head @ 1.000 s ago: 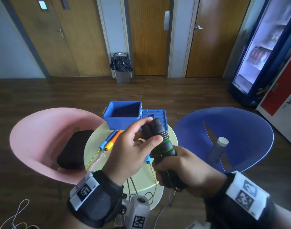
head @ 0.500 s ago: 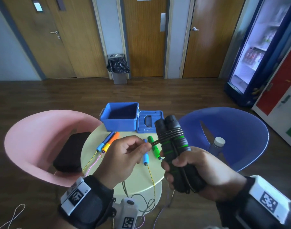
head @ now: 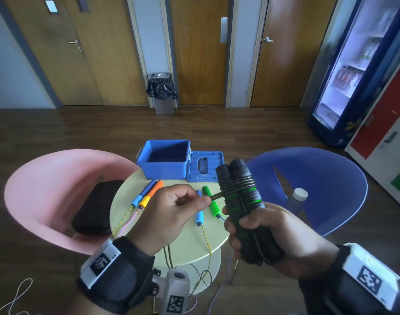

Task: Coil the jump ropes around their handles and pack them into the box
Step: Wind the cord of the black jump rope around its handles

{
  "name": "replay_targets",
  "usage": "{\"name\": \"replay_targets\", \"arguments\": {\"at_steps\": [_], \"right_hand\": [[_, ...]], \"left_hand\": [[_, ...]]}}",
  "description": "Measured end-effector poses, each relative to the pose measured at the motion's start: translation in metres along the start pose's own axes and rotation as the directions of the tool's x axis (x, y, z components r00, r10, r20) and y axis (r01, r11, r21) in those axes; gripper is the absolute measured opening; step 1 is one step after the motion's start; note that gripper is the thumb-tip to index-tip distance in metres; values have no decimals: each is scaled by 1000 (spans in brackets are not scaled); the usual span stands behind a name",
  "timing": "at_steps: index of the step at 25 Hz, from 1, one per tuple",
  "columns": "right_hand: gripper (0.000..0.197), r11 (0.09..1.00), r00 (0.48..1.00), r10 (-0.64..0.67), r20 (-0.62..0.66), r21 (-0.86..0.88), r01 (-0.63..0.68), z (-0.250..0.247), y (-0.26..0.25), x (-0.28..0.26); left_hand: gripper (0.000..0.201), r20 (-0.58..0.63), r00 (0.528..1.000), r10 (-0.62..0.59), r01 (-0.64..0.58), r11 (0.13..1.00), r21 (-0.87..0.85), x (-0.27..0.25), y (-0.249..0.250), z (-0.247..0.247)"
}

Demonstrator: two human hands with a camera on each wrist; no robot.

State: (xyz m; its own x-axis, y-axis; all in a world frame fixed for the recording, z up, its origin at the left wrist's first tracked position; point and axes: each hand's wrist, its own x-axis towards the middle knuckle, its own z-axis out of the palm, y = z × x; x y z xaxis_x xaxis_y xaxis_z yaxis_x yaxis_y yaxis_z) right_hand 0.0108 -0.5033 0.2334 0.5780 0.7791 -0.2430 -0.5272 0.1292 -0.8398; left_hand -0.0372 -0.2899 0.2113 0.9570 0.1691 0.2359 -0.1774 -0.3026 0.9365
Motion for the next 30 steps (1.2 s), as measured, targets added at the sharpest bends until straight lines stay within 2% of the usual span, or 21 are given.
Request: {"name": "replay_targets", "arguments": {"at_steps": [4, 7, 13, 16, 20, 22, 24, 27, 30], "right_hand": [[37, 1000, 998, -2, 66, -12, 3, -5, 3, 0], [38, 1000, 993, -17, 119, 23, 14, -7, 4, 1], [33, 999, 1000, 6, 29, -39, -5, -6, 2, 3], [32, 1000, 999, 2, 45, -12, -1, -2, 2, 3], [37, 995, 985, -5, 173, 103, -13, 2, 6, 4], [34, 975, 963, 0, 269, 214, -60, 6, 11, 6], [33, 947, 927, 9, 376, 296, -129, 12, 18, 8], [32, 933, 859, -9, 512, 314, -177, 23, 23, 15], [36, 942, 816, -5, 578, 278, -190, 25, 23, 24]], "left_hand": [[44, -6, 1000, -7, 7, 1000, -7, 0, -1, 2], [39, -12, 1000, 28, -28, 1000, -7, 1, 1, 1], [25, -42, 999, 28, -27, 1000, 10, 4, -4, -4], [22, -26, 1000, 1, -1, 1000, 2, 6, -9, -3], [29, 17, 995, -94, 95, 978, -188, 3, -10, 5], [30, 80, 986, -146, 164, 936, -310, 2, -11, 8], [43, 157, 976, -153, 207, 881, -426, -1, -13, 12], [76, 270, 962, -47, 192, 817, -543, -3, -8, 18], [80, 352, 933, 74, 169, 772, -612, -6, -1, 20]]}}
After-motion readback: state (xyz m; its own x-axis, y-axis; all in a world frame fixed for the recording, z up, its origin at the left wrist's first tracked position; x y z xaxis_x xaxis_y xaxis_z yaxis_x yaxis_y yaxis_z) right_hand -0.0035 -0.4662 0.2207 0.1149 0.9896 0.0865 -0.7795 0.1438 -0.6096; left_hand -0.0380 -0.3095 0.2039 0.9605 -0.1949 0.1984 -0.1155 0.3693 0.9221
